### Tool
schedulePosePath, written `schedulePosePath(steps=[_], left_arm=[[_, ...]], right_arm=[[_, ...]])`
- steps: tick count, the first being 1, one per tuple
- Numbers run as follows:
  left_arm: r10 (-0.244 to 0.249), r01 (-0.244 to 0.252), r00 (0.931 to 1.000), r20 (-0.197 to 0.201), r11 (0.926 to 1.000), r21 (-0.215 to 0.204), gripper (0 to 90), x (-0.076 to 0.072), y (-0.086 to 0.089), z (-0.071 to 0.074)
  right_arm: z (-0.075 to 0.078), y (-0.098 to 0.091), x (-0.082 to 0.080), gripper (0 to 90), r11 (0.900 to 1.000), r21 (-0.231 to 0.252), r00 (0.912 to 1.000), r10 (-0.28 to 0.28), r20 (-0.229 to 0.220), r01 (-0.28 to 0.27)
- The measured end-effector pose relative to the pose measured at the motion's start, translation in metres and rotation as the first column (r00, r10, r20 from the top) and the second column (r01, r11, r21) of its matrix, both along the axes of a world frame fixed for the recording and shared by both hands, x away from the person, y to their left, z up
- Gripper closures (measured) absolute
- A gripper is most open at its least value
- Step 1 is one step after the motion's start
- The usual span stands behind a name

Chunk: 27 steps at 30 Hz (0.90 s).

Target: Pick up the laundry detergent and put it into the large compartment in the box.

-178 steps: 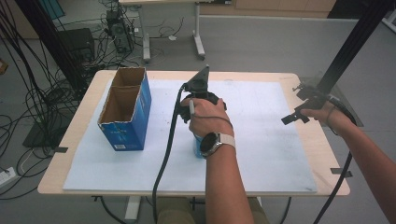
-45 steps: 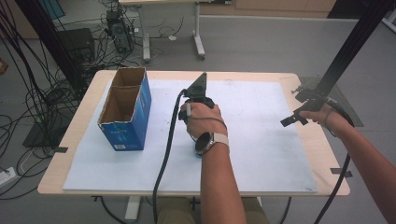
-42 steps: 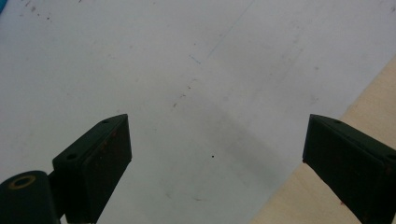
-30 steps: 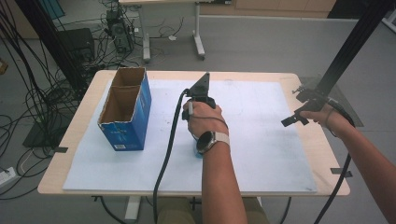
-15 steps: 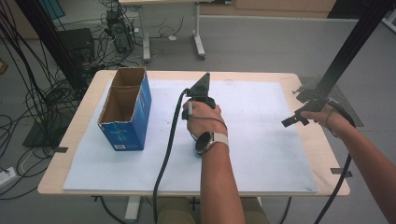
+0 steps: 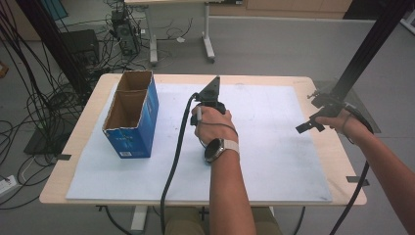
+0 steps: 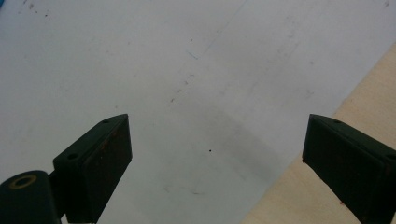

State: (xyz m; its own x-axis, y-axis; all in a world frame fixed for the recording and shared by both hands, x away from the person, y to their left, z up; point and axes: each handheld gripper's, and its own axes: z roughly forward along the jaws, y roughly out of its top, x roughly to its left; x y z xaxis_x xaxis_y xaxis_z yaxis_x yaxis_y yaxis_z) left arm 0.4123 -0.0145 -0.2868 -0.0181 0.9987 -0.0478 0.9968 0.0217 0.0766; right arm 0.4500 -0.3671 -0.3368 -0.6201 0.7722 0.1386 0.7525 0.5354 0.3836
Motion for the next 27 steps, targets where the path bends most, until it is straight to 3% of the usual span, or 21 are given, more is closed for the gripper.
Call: schedulePosePath(steps=[27], left_arm=[[-0.003,0.003,1.0,0.006,1.0,0.003,37.5,-0.0003,-0.0005,-0.0002]], right_arm=[[0.0002,0.001,-0.0012,8.0,1.0,-0.001,1.0,0.0,-0.002,0.0]])
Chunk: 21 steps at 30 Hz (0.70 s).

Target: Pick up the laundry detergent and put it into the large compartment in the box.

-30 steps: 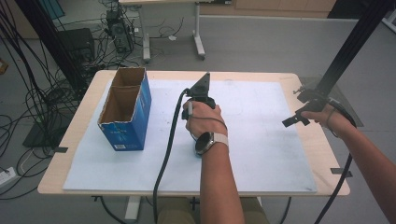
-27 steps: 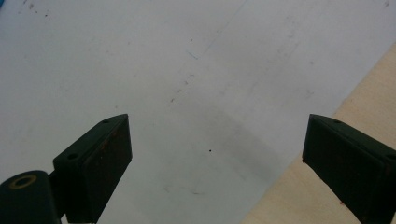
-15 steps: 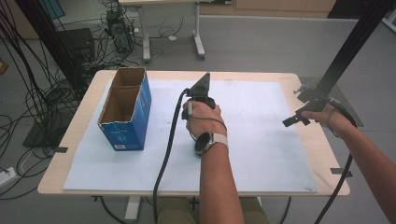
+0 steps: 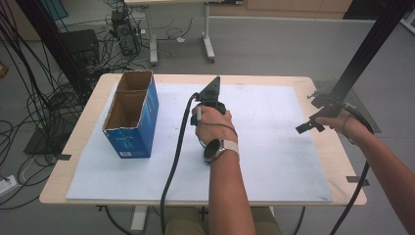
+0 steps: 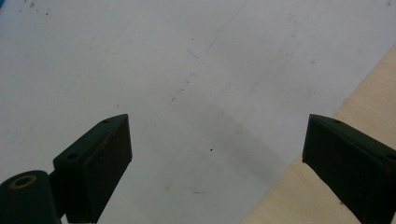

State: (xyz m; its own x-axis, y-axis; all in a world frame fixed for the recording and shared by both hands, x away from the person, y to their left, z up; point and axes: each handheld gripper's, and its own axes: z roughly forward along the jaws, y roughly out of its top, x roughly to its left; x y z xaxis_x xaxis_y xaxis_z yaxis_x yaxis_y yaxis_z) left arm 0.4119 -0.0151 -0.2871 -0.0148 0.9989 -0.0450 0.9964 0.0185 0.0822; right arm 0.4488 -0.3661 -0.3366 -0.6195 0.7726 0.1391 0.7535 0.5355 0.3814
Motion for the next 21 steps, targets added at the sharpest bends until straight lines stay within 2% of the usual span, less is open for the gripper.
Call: schedulePosePath(steps=[21], left_arm=[[-0.003,0.003,1.0,0.0,1.0,0.0,37.5,-0.0002,0.0002,0.0001]], right_arm=[[0.0016,0.0034,0.0007,8.0,1.0,-0.002,1.0,0.008,0.006,-0.008]])
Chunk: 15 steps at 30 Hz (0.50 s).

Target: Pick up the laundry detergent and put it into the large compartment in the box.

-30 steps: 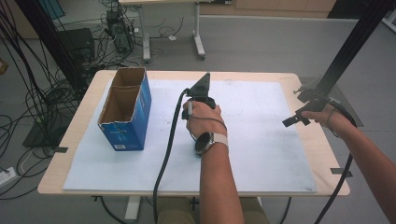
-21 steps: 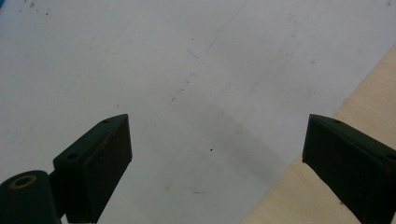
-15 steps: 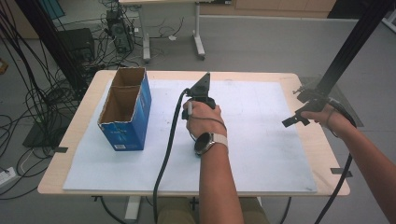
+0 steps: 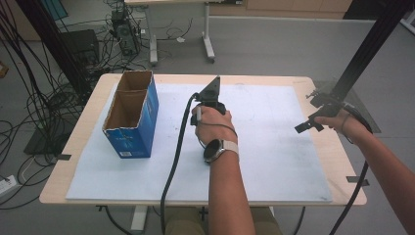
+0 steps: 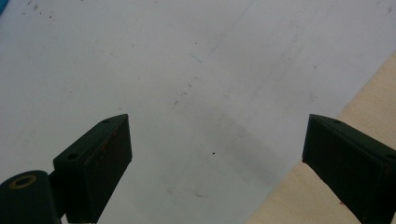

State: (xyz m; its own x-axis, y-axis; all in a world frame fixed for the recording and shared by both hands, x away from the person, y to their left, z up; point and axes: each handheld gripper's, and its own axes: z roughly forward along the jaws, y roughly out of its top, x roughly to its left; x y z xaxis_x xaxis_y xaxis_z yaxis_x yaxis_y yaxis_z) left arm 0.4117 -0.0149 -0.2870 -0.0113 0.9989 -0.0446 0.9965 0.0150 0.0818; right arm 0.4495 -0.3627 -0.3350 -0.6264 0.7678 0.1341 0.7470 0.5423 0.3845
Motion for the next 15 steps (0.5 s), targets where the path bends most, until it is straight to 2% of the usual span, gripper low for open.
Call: schedulePosePath(steps=[15], left_arm=[[0.001,-0.001,1.0,0.003,1.0,0.001,37.5,-0.0007,-0.0004,-0.0001]], right_arm=[[0.0004,-0.0004,-0.0007,8.0,1.0,0.002,1.0,0.001,0.0,-0.001]])
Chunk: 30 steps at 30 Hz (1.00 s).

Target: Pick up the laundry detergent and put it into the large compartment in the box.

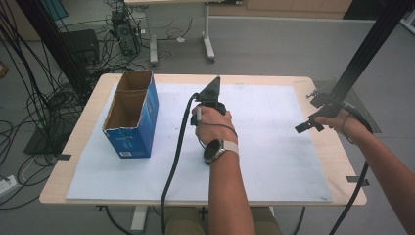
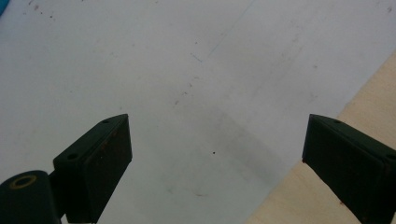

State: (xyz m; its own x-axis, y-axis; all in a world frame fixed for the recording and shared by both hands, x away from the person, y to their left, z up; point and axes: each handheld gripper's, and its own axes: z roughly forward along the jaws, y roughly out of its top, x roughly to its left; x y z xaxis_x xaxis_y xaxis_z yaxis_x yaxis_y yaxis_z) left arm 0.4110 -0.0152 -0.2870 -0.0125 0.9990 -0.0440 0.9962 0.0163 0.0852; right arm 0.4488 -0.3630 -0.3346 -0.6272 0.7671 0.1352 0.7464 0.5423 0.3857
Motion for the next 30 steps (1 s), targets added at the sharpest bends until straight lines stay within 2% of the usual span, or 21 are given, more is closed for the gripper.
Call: schedulePosePath(steps=[30], left_arm=[[-0.001,0.002,1.0,0.004,1.0,-0.002,37.5,-0.0005,0.0001,-0.0001]], right_arm=[[0.0016,0.0008,-0.0008,8.0,1.0,0.002,1.0,0.001,0.007,-0.001]])
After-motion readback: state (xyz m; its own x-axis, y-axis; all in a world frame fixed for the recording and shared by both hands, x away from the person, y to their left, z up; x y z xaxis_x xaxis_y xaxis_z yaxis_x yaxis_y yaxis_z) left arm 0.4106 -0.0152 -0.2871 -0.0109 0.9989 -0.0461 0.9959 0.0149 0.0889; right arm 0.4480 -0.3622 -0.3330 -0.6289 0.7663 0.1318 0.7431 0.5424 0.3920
